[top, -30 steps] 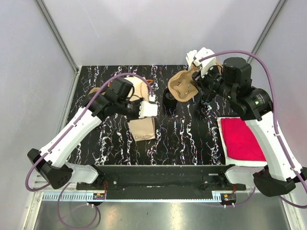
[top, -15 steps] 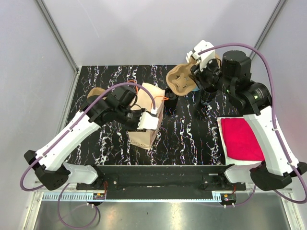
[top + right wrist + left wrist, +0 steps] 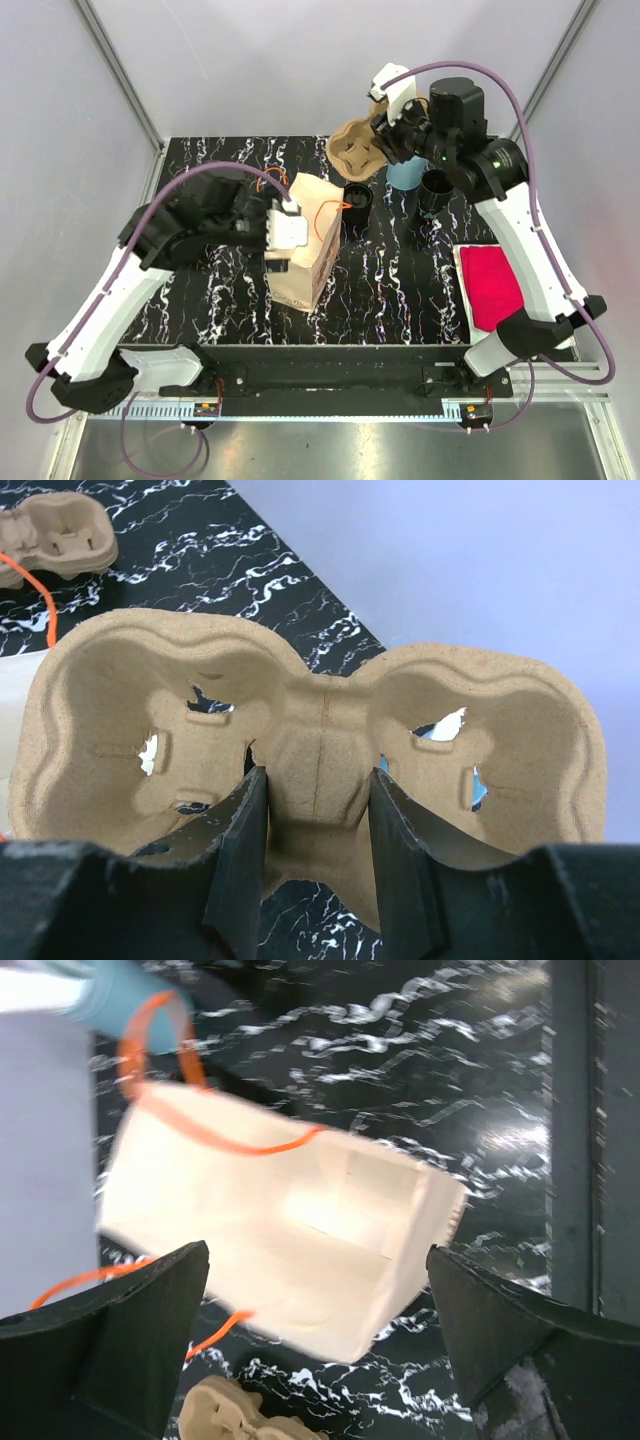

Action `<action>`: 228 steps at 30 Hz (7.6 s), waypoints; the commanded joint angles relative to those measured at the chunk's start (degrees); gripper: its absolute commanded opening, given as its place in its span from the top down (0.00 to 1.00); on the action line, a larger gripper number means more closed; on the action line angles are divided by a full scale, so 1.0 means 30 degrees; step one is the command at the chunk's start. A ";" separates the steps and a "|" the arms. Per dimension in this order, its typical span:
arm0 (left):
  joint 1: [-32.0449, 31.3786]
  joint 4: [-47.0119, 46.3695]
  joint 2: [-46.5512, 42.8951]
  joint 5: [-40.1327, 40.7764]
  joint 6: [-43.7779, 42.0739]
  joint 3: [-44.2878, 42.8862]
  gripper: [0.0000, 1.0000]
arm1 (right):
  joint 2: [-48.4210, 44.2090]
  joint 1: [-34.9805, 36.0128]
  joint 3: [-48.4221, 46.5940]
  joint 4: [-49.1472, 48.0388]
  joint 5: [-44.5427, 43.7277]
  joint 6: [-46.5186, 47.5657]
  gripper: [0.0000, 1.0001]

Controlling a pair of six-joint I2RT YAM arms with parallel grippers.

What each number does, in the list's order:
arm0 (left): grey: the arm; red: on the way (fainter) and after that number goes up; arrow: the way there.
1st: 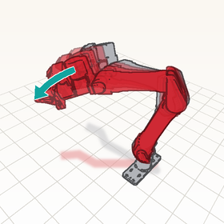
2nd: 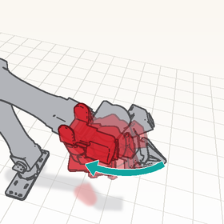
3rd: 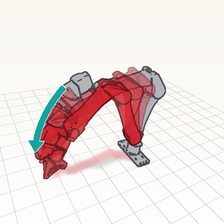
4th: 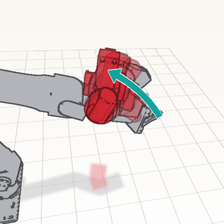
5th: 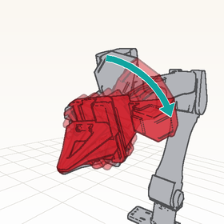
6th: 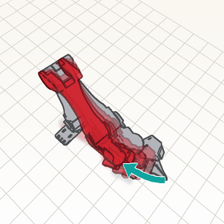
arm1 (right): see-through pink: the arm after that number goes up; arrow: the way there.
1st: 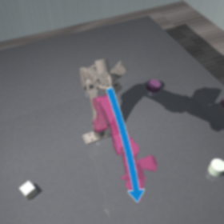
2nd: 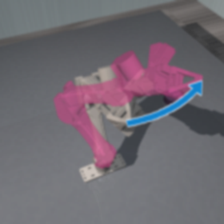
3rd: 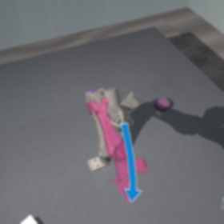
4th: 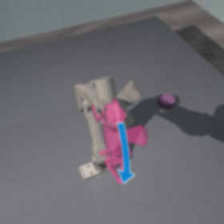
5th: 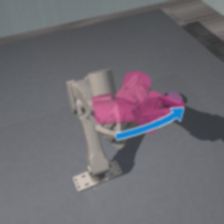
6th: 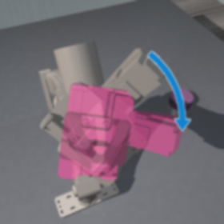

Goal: Pack the takeout coffee

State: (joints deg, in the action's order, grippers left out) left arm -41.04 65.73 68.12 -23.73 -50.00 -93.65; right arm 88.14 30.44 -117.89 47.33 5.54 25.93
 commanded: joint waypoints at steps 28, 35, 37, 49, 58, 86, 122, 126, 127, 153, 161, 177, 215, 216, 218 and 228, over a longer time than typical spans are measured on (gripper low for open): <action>0.8141 -1.3093 -0.2171 0.1966 0.8639 0.4703 0.01 | 0.5076 0.5733 -0.4450 0.2885 -0.1759 0.1375 0.64; 0.8200 -1.3240 -0.1086 0.0557 0.9077 0.3970 0.01 | 0.4869 0.6290 -0.3186 0.2768 -0.2491 0.1697 0.64; 0.8201 -1.3269 -0.0880 0.0263 0.9195 0.3940 0.01 | 0.4898 0.6320 -0.2923 0.2710 -0.2579 0.1756 0.65; 0.8230 -1.3328 -0.0294 0.0027 0.9430 0.4438 0.06 | 0.4605 0.7227 -0.1283 0.2212 -0.3136 0.1961 0.64; 0.8259 -1.3444 0.0058 0.0760 0.9751 0.4877 0.46 | 0.4576 0.7842 -0.0784 0.2211 -0.3370 0.1785 0.64; 0.8230 -1.5202 0.0234 0.2137 1.1831 0.6312 0.93 | 0.3902 0.8898 0.1237 0.1510 -0.3049 0.0292 0.64; 0.8201 -1.5759 0.0322 0.2401 1.2535 0.6782 0.96 | 0.5102 0.8927 0.2764 0.0423 -0.2375 -0.0911 0.64; 0.8201 -1.5789 0.0438 0.2372 1.2564 0.6753 0.96 | 0.5482 0.9073 0.2177 0.0805 -0.2489 -0.0735 0.64; 0.8200 -1.5760 0.0468 0.2371 1.2564 0.6781 0.96 | 0.5571 0.9102 0.2089 0.0892 -0.2636 -0.0560 0.65; 0.8201 -1.5934 0.0498 0.2342 1.2740 0.6840 0.96 | 0.6773 1.0275 0.0975 0.2561 -0.5304 0.0555 0.64; 0.8230 -1.6140 0.0380 0.2810 1.2916 0.6927 0.96 | 0.6743 1.0304 0.1502 0.2680 -0.5478 0.0145 0.64; 0.8201 -1.6374 0.0410 0.3104 1.3121 0.7104 0.97 | 0.8033 1.0275 0.0214 0.3881 -0.5919 0.0322 0.64; 0.8229 -1.6843 -0.0616 0.3953 1.2887 0.8188 1.00 | 0.4282 0.8546 0.6130 -0.2154 -0.1174 -0.3019 0.64; 0.8230 -1.6843 -0.0587 0.3924 1.2887 0.8188 1.00 | 0.4341 0.8546 0.6189 -0.2212 -0.1115 -0.3048 0.64; 0.8229 -1.6843 -0.0616 0.3866 1.2858 0.8159 1.00 | 0.4341 0.8488 0.6393 -0.2300 -0.0969 -0.3078 0.64; 0.8200 -1.6814 -0.0587 0.3836 1.2887 0.8129 1.00 | 0.4488 0.8458 0.6746 -0.2769 -0.0675 -0.3165 0.64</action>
State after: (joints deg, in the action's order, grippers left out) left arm -16.49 18.57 67.81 -13.02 -11.42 -68.97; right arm 104.09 56.14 -98.04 41.52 2.24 17.26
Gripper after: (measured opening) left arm 0.012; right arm 0.458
